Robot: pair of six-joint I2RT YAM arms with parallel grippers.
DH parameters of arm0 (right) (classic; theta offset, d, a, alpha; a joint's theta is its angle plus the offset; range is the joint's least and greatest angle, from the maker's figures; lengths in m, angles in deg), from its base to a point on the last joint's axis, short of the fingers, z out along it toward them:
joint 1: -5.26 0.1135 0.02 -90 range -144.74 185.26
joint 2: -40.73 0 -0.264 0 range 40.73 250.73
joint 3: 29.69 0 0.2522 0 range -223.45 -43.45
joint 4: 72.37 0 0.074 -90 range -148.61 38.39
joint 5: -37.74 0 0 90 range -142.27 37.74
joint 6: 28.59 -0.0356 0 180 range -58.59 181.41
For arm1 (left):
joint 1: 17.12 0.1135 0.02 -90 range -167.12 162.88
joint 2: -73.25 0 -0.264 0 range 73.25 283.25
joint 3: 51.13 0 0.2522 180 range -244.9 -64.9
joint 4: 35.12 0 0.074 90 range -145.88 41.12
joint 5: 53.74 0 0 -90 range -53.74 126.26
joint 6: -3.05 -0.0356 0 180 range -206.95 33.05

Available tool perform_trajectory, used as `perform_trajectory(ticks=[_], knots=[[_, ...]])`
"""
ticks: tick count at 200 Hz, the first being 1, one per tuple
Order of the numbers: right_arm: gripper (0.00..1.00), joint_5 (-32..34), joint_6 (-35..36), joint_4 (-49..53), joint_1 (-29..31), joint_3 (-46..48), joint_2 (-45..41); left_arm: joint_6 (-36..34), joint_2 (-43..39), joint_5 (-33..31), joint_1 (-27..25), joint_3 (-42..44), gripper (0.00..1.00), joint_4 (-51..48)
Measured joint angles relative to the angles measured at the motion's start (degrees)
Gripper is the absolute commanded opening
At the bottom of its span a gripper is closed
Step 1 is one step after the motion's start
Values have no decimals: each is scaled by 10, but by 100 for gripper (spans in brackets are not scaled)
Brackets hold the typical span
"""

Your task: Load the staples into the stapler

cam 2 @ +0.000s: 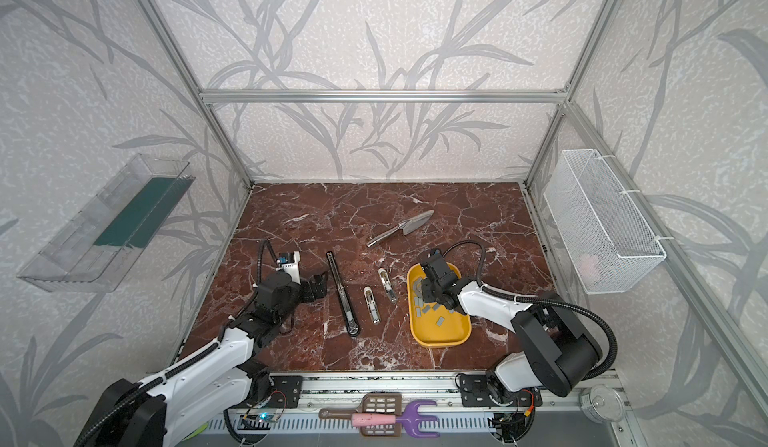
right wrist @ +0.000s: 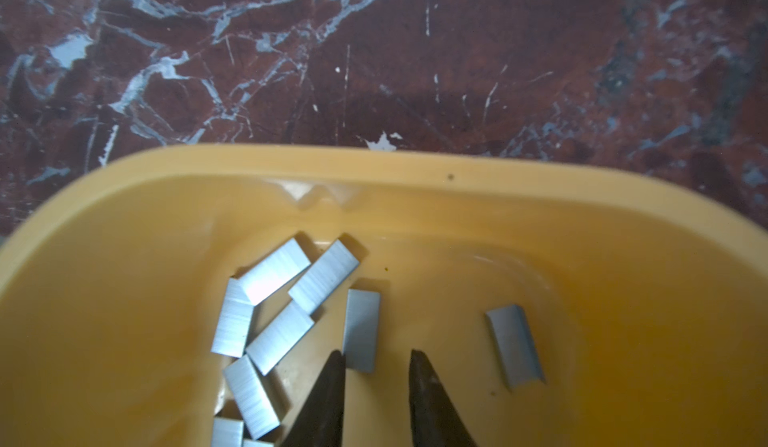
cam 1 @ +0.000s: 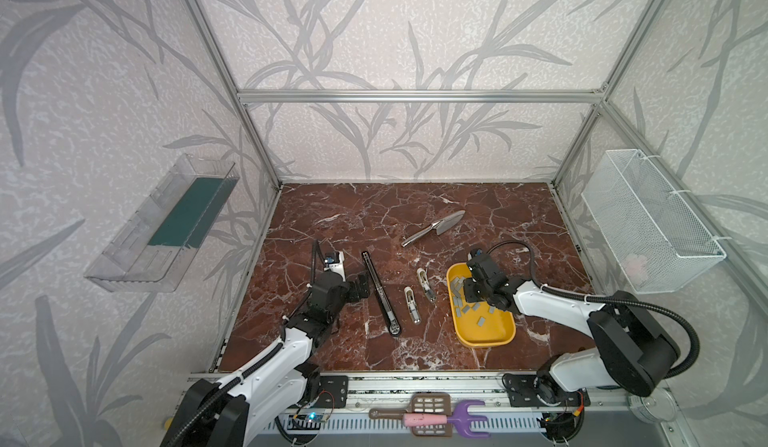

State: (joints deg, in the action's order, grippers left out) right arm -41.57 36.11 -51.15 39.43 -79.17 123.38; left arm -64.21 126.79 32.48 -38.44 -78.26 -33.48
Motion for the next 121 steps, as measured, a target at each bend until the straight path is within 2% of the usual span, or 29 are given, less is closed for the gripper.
perform_trajectory(ticks=[121], knots=[[30, 8, -4, 7, 4, -35, 43, 0, 0, 0, 0, 0, 99, 0]])
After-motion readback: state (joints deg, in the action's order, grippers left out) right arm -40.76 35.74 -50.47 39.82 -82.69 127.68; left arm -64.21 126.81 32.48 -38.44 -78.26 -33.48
